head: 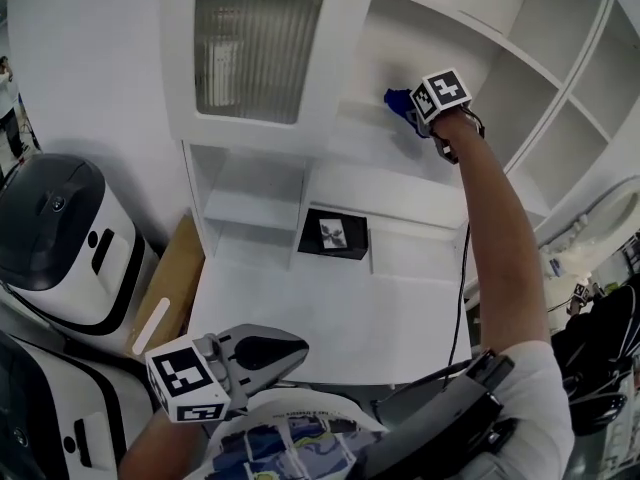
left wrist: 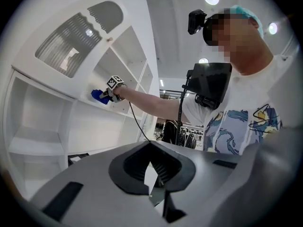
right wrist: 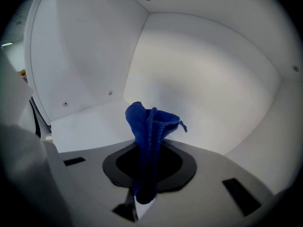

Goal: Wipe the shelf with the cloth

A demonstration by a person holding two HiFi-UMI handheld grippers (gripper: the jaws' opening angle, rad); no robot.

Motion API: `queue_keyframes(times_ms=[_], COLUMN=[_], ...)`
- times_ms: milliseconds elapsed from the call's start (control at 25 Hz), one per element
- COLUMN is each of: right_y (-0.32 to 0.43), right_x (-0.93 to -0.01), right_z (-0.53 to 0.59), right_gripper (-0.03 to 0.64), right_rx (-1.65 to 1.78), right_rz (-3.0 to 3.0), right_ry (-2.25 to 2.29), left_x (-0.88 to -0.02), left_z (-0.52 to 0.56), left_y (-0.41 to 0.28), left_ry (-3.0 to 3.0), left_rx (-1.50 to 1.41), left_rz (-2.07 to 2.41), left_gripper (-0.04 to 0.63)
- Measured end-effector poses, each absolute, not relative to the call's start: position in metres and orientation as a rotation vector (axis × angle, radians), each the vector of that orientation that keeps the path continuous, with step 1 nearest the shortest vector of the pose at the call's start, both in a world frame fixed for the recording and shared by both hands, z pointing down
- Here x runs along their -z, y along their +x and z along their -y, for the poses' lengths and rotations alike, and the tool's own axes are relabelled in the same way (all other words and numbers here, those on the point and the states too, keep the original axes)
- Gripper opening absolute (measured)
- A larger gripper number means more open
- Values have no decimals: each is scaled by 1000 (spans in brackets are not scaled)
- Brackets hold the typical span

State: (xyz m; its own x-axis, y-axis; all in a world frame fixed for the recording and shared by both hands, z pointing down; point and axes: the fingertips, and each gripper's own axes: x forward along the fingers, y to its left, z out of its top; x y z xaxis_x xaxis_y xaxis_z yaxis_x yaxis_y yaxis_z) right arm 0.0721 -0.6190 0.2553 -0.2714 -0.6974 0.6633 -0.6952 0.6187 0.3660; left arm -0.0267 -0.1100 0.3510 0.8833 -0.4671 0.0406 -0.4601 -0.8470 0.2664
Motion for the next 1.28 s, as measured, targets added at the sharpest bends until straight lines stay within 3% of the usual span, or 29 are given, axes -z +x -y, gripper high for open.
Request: queue_keyframes(times_ms=[280, 520, 1280], right_y=[167, 199, 160], right_x=[-267, -281, -301], right_z=[619, 627, 618], right_gripper=[69, 69, 69], right_rx=[-68, -112, -185], right_rz=[1865, 1790, 1793], right_ry=[1230, 1277, 1176], left_x=[-352, -353, -355], left_z=[114, 119, 114], left_y=[0, 10, -8], left_ry=[2809, 2805, 2800], left_rx=[24, 18, 14], left_rz=[593, 571, 614], left_gripper=[3, 3, 3])
